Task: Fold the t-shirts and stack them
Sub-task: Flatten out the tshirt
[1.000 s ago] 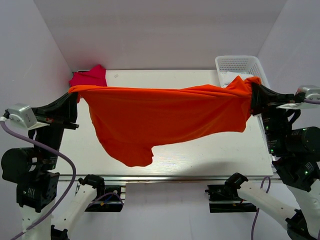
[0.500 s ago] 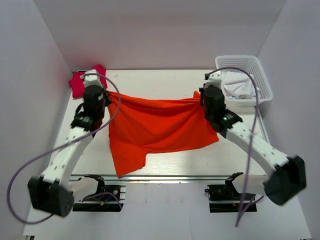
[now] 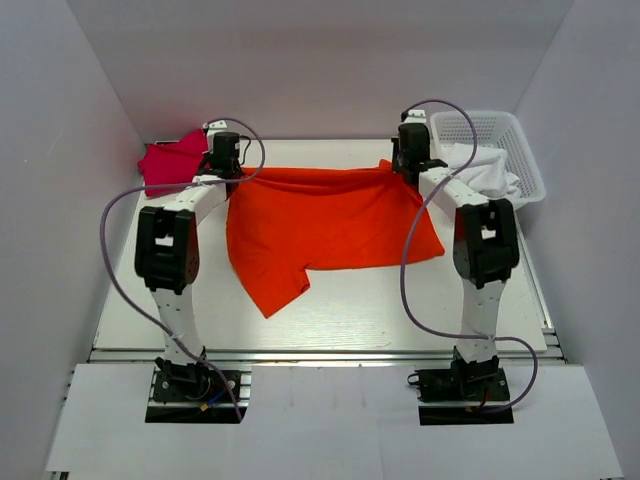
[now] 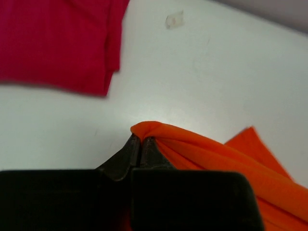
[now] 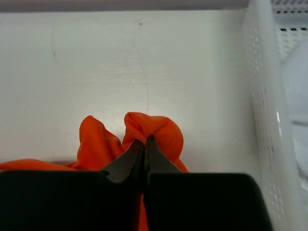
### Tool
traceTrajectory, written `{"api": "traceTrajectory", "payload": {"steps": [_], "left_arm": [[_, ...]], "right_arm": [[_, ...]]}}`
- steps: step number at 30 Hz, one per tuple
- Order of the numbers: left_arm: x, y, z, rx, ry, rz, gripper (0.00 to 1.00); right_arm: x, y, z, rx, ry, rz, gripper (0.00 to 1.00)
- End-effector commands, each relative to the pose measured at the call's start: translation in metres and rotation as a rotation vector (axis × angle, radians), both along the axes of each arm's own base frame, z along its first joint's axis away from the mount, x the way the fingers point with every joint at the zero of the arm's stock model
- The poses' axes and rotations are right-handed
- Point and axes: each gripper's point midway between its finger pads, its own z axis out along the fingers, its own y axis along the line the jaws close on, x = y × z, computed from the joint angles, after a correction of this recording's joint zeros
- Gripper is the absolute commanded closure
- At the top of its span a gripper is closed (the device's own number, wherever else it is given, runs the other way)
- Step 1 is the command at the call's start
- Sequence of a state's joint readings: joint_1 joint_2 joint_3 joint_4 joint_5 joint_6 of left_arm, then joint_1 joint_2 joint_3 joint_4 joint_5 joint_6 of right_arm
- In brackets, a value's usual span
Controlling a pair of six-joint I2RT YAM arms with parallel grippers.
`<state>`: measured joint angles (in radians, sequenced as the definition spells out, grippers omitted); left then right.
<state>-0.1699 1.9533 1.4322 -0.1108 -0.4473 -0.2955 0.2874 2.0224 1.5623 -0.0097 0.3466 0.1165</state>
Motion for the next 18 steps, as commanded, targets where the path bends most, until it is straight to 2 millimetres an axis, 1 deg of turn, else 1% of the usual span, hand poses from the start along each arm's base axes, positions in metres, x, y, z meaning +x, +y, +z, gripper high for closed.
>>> {"api": "traceTrajectory", "payload": {"steps": [1,2,3,4,5,6,7,8,9,10,11,12,13,14,15,16,17,18], "left_arm": [[0.043,0.01,0.002,-0.009,-0.019,0.008,0.93],[0.059,0.001,0.015,-0.032,-0.032,-0.025,0.75],[0.067,0.003,0.012,-0.03,-0.016,-0.04,0.57],[0.073,0.0,0.011,-0.036,-0.006,-0.05,0.39],[0.082,-0.005,0.012,-0.048,0.009,-0.072,0.01],[0.084,-0.007,0.014,-0.044,0.017,-0.085,0.0],[0.085,-0.009,0.021,-0.05,0.015,-0.094,0.0],[0.085,-0.013,0.024,-0.064,0.016,-0.116,0.0],[0.082,-0.015,0.027,-0.071,0.016,-0.126,0.0],[0.072,-0.018,0.036,-0.077,0.016,-0.151,0.0],[0.065,-0.017,0.042,-0.077,0.015,-0.152,0.0],[0.058,-0.016,0.05,-0.077,0.009,-0.152,0.0],[0.046,-0.017,0.082,-0.07,-0.039,-0.147,0.0],[0.029,-0.022,0.073,-0.075,-0.001,-0.152,0.0],[0.014,-0.019,0.074,-0.08,0.025,-0.136,0.0],[-0.008,-0.028,0.054,-0.107,0.09,-0.171,0.0],[-0.026,-0.032,0.079,-0.152,0.045,-0.181,0.0],[-0.044,-0.034,0.077,-0.178,0.064,-0.191,0.0]], "right_arm": [[0.035,-0.005,-0.01,0.023,0.014,0.021,0.99],[0.046,-0.002,0.001,0.036,-0.015,0.029,0.93],[0.053,-0.008,0.0,0.037,-0.003,0.02,0.81],[0.061,-0.009,0.011,0.049,-0.022,0.015,0.28],[0.06,-0.009,-0.001,0.045,0.012,0.013,0.1],[0.064,-0.008,0.01,0.051,-0.003,0.019,0.1],[0.061,-0.009,0.01,0.05,0.012,0.025,0.1],[0.058,-0.006,0.027,0.052,-0.012,0.053,0.1],[0.054,-0.005,0.032,0.048,-0.015,0.065,0.1],[0.045,-0.006,0.022,0.036,0.012,0.069,0.1],[0.037,-0.009,0.052,0.042,-0.032,0.064,0.1],[0.032,-0.008,0.057,0.048,-0.035,0.07,0.1],[0.015,-0.009,0.053,0.061,-0.01,0.065,0.1],[0.009,-0.01,0.055,0.091,-0.005,0.057,0.1],[-0.005,-0.012,0.057,0.117,0.003,0.041,0.1],[-0.015,-0.015,0.071,0.138,-0.016,0.024,0.1],[-0.035,-0.019,0.039,0.165,0.06,-0.017,0.1],[-0.047,-0.02,0.066,0.193,0.009,-0.02,0.1]]}}
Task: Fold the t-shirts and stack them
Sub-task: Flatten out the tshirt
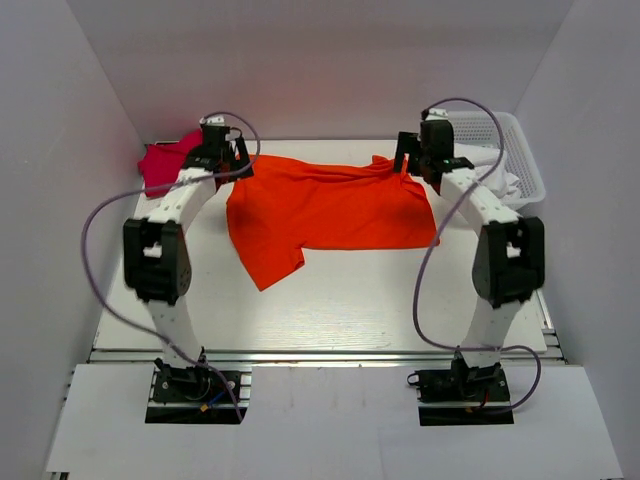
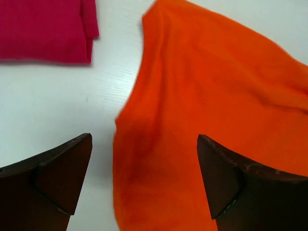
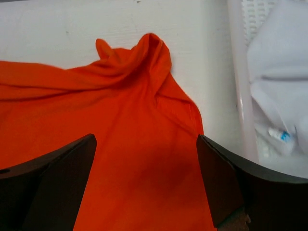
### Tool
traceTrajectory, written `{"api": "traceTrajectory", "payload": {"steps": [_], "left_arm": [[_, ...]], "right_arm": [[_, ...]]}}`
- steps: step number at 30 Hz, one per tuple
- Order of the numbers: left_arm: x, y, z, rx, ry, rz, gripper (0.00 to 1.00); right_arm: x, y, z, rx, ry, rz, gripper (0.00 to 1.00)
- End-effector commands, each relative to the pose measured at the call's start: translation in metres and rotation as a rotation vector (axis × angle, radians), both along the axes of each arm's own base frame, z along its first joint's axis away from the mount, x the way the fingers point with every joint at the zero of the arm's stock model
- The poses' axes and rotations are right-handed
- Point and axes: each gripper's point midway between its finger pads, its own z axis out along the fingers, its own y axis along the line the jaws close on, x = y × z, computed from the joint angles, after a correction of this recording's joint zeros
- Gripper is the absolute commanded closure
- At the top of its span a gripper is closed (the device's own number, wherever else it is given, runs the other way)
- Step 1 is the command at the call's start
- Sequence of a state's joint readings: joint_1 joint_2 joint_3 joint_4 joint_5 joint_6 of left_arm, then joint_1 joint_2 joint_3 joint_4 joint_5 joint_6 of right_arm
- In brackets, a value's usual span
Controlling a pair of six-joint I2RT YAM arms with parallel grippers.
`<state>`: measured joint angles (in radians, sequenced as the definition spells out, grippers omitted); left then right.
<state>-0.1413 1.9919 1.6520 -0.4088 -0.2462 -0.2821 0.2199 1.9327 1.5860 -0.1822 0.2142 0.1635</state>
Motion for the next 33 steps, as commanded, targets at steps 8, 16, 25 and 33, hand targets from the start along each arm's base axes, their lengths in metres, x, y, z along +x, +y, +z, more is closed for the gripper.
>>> {"api": "traceTrajectory", "payload": {"steps": [8,16,25,33], "left_arm": [[-0.198,-0.064,-0.001,-0.296,0.077,-0.23,0.0],[-0.277,-0.098,-0.076,-0.274,0.305,-0.347,0.0],[-0.282,-0.101,-0.111,-0.135,0.408,-0.353,0.22],[-0.273,-0.09,-0.13,-0.057,0.449,-0.287,0.52]], "right_arm": [[-0.107,-0.022,0.009,0.215,0.029,-0.205,0.1],[-0.141,-0.046,-0.001,0.213,0.05,-0.302,0.1],[-0.156,-0.066,-0.03,0.163,0.137,-0.375,0.1],[-0.16,-0.069,-0.037,0.176,0.16,-0.375,0.1]]}}
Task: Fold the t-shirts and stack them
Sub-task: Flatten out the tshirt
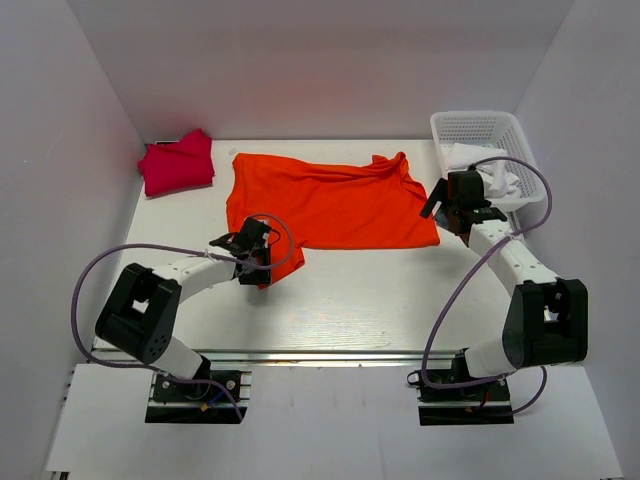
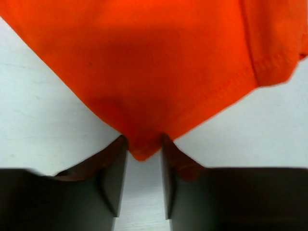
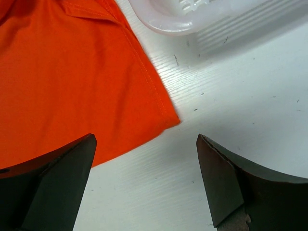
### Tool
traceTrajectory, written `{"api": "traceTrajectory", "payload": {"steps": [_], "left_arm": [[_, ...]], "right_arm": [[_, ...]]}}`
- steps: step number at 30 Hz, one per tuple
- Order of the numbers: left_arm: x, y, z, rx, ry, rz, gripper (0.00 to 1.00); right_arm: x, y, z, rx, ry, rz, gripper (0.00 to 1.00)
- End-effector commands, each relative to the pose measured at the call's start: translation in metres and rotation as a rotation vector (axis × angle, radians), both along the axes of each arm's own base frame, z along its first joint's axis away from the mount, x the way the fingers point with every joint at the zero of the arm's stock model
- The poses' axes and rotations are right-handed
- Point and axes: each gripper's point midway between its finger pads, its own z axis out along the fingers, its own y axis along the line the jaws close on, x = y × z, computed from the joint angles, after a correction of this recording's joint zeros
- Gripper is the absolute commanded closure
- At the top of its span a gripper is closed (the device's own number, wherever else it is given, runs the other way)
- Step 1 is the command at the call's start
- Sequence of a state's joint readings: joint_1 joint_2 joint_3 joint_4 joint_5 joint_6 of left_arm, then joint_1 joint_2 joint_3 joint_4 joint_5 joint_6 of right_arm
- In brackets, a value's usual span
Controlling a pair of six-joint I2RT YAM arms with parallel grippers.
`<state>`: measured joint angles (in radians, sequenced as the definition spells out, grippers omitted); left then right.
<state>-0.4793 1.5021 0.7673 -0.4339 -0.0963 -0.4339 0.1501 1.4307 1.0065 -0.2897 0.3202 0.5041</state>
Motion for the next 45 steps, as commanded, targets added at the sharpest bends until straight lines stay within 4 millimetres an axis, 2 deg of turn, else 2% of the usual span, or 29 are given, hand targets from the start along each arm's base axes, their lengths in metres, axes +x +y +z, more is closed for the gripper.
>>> {"api": "traceTrajectory", "payload": {"steps": [1,2,3,4,11,12,13,15,16,18,20,22,28,30,33,34,35,37,39,41,43,44,45], "left_arm": [[0.006,0.004,-0.008,0.041,0.008,0.016,0.59],[0.01,0.002,-0.004,0.035,-0.004,0.017,0.68],[0.008,0.005,-0.007,0.053,0.01,0.021,0.96],[0.01,0.006,-0.005,0.059,0.006,0.035,1.0],[0.016,0.003,0.016,0.019,-0.067,0.038,1.0],[0.016,0.003,0.016,0.019,-0.067,0.038,1.0],[0.017,0.002,0.021,0.012,-0.08,0.038,1.0],[0.018,0.002,0.023,0.008,-0.088,0.038,1.0],[0.018,0.002,0.023,0.008,-0.088,0.038,1.0],[0.018,0.002,0.023,0.008,-0.088,0.038,1.0],[0.017,0.001,0.023,0.0,-0.085,0.034,1.0],[0.017,0.001,0.023,0.0,-0.085,0.034,1.0],[0.022,-0.002,0.031,-0.018,-0.118,0.035,1.0],[0.023,-0.003,0.034,-0.023,-0.128,0.035,1.0],[0.024,-0.001,0.034,-0.016,-0.131,0.039,1.0],[0.024,-0.001,0.037,-0.02,-0.139,0.04,1.0],[0.024,-0.001,0.037,-0.02,-0.14,0.04,1.0],[0.022,-0.001,0.039,-0.02,-0.139,0.04,1.0],[0.026,0.0,0.045,-0.022,-0.161,0.045,1.0],[0.034,-0.001,0.065,-0.032,-0.208,0.055,1.0],[0.043,-0.002,0.086,-0.045,-0.27,0.055,1.0],[0.051,0.0,0.113,-0.054,-0.342,0.076,1.0],[0.056,0.001,0.129,-0.052,-0.388,0.074,1.0]], "right_arm": [[-0.006,-0.003,-0.01,0.006,0.023,-0.016,0.1],[-0.009,-0.003,-0.013,0.006,0.033,-0.014,0.1],[-0.01,-0.005,-0.014,0.007,0.035,-0.02,0.1],[-0.012,-0.006,-0.017,0.005,0.047,-0.024,0.1],[-0.025,-0.019,-0.039,-0.017,0.121,-0.069,0.16],[-0.024,-0.021,-0.041,-0.014,0.126,-0.078,0.19],[-0.022,-0.021,-0.049,-0.015,0.143,-0.079,0.19],[-0.016,-0.021,-0.051,-0.006,0.146,-0.078,0.22],[-0.016,-0.015,-0.064,0.011,0.179,-0.055,0.22],[-0.009,-0.011,-0.068,0.035,0.171,-0.04,0.24],[-0.008,-0.006,-0.081,0.055,0.199,-0.03,0.26],[-0.004,-0.005,-0.09,0.067,0.212,-0.032,0.33],[0.008,0.002,-0.107,0.093,0.218,-0.016,0.4],[0.006,0.0,-0.116,0.089,0.243,-0.034,0.44],[0.006,-0.001,-0.12,0.084,0.249,-0.048,0.48],[0.007,-0.003,-0.12,0.077,0.245,-0.054,0.5],[0.007,-0.004,-0.12,0.078,0.246,-0.057,0.66],[0.006,-0.004,-0.118,0.079,0.244,-0.058,0.8],[0.007,-0.004,-0.114,0.068,0.235,-0.054,1.0],[0.01,-0.004,-0.098,0.058,0.192,-0.044,1.0],[0.013,-0.004,-0.072,0.051,0.13,-0.016,1.0],[0.014,-0.001,-0.062,0.043,0.109,0.01,1.0],[0.016,-0.003,-0.042,0.039,0.062,0.013,1.0]]}}
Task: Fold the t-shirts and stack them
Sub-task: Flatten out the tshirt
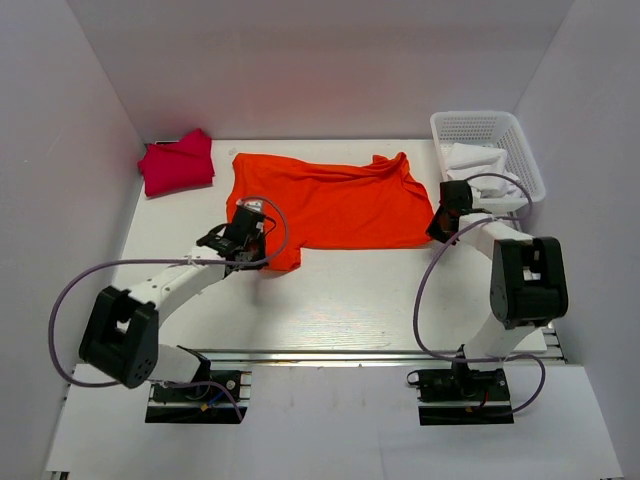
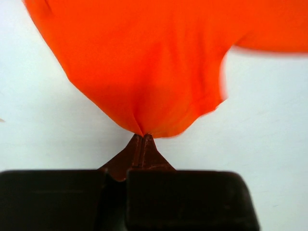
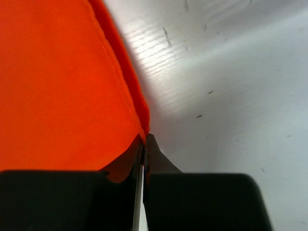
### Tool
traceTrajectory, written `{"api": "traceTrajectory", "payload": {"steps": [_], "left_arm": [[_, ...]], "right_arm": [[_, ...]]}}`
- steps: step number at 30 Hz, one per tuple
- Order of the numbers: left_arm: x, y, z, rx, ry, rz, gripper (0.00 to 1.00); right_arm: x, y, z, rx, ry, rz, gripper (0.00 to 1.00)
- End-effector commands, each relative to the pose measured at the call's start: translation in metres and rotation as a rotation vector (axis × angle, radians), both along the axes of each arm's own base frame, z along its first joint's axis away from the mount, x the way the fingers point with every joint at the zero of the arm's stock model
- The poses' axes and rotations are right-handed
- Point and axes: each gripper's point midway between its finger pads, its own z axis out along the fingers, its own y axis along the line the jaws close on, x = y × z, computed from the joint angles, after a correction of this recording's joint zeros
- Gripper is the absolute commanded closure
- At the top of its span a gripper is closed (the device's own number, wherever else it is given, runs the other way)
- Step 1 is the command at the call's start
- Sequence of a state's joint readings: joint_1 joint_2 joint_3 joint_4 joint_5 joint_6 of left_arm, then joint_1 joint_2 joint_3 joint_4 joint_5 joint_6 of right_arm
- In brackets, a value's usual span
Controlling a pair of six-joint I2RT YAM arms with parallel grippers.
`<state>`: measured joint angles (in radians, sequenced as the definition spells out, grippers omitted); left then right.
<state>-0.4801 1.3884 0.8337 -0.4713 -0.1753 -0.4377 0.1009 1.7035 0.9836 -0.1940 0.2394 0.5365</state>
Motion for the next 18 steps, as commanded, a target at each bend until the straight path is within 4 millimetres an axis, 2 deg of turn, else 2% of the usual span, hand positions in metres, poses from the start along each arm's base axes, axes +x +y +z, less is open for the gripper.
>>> {"api": "traceTrajectory", "payload": {"steps": [1,2,3,4,5,6,7,8,9,10,12,13,15,16,17,18], "left_arm": [[0.034,0.003,0.093,-0.037,-0.279,0.043,1.0],[0.04,0.004,0.116,-0.047,-0.337,0.051,1.0],[0.041,0.008,0.141,-0.059,-0.411,0.056,1.0],[0.043,0.013,0.159,-0.051,-0.459,0.076,1.0],[0.046,0.015,0.184,-0.064,-0.522,0.08,1.0],[0.045,0.022,0.215,-0.063,-0.6,0.095,1.0],[0.044,0.026,0.231,-0.061,-0.638,0.101,1.0],[0.044,0.03,0.25,-0.065,-0.687,0.111,1.0],[0.042,0.034,0.265,-0.074,-0.722,0.13,1.0],[0.04,0.039,0.292,-0.068,-0.784,0.127,1.0],[0.029,0.045,0.331,-0.095,-0.882,0.129,1.0],[0.023,0.048,0.354,-0.094,-0.933,0.107,1.0],[0.008,0.055,0.389,-0.112,-1.026,0.098,1.0],[-0.002,0.061,0.414,-0.126,-1.079,0.103,1.0],[-0.009,0.064,0.427,-0.116,-1.113,0.087,1.0],[-0.016,0.064,0.439,-0.124,-1.144,0.063,1.0]], "right_arm": [[0.012,-0.001,0.078,-0.032,-0.197,0.045,1.0],[0.012,-0.001,0.102,-0.033,-0.258,0.049,1.0],[0.012,-0.001,0.115,-0.033,-0.291,0.05,1.0],[0.009,-0.003,0.151,-0.041,-0.384,0.067,1.0],[0.008,0.0,0.166,-0.031,-0.421,0.084,1.0],[0.006,0.001,0.194,-0.038,-0.492,0.101,1.0],[0.007,0.004,0.199,-0.034,-0.501,0.128,1.0],[-0.002,0.006,0.227,-0.025,-0.572,0.144,1.0],[-0.002,0.007,0.255,-0.03,-0.632,0.153,1.0],[-0.011,0.006,0.27,-0.043,-0.657,0.169,1.0],[-0.026,0.009,0.321,-0.044,-0.771,0.205,1.0],[-0.031,0.01,0.328,-0.049,-0.779,0.227,1.0],[-0.051,0.012,0.367,-0.065,-0.864,0.261,1.0],[-0.059,0.012,0.389,-0.068,-0.915,0.27,1.0],[-0.077,0.011,0.407,-0.082,-0.964,0.285,1.0],[-0.083,0.011,0.414,-0.088,-0.981,0.288,1.0]]}}
